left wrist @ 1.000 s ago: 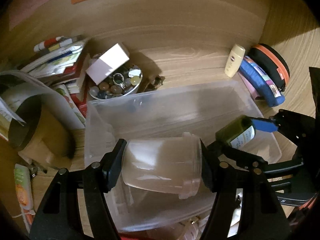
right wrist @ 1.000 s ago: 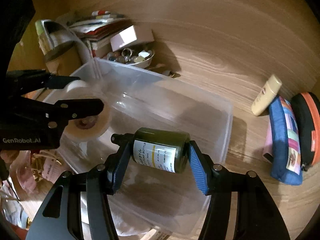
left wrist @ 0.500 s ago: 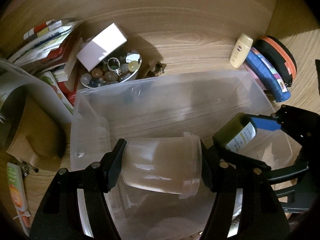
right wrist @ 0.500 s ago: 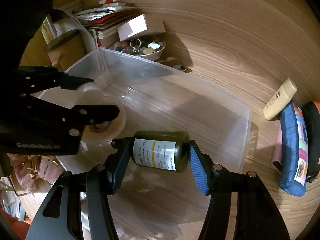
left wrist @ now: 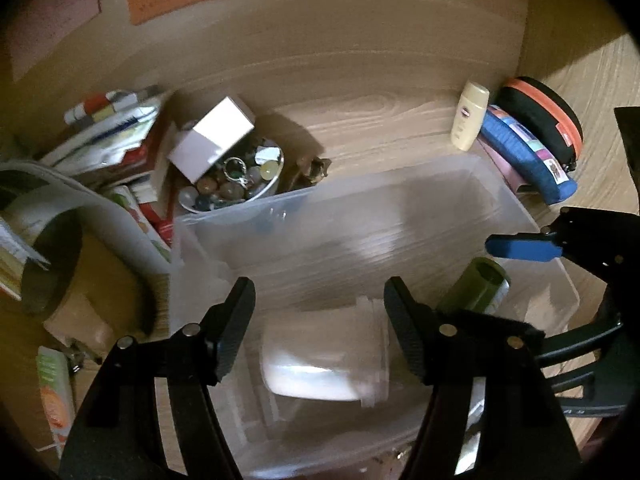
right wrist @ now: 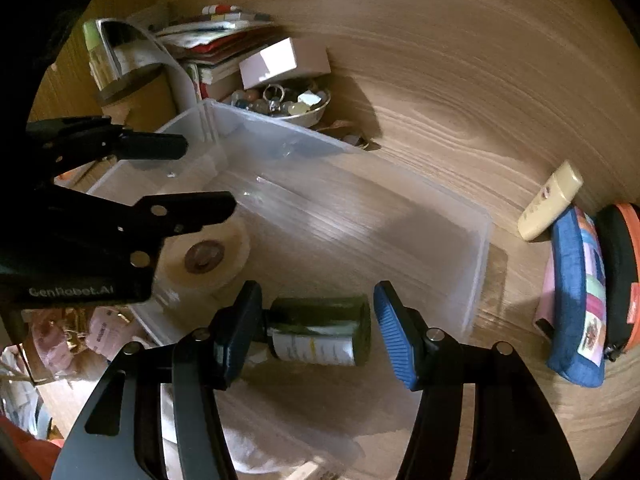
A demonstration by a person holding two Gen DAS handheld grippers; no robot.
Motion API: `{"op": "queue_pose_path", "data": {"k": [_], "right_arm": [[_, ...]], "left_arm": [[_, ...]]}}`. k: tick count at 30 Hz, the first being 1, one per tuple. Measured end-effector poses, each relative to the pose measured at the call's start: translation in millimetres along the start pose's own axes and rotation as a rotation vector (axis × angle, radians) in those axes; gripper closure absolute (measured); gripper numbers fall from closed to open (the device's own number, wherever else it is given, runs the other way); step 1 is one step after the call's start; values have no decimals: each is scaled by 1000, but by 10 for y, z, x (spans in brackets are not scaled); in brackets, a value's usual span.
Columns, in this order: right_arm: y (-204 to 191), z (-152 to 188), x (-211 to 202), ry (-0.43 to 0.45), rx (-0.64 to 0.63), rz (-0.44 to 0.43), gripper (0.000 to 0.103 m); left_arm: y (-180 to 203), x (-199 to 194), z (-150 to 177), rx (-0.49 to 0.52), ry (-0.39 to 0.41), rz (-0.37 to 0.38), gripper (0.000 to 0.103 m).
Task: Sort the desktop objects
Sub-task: 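Open the left tool to drop the jar into the bin while the right tool releases the bottle, then grasp the red velvet pouch with the left tool while the right tool grasps the small white box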
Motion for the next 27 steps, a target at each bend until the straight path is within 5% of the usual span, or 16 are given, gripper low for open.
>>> {"op": "queue_pose_path", "data": {"k": [9, 27], "right_arm": [[25, -76, -413, 90, 35, 32, 35], [-93, 52, -1140, 203, 99, 44, 30]], "left_arm": [[-23, -310, -41, -6, 38, -29, 30], [-67, -1083, 48, 1, 146, -81, 23]]}}
Point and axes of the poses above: each gripper's, at about its wrist camera, not at the fingertips, and x roughly the way its jaws point, y to its right, z to its underside, the point moved 8 cm from there along x, roughly the way its jaws point, and after that the axes turned 13 degrees about y, right-handed, at the moved point
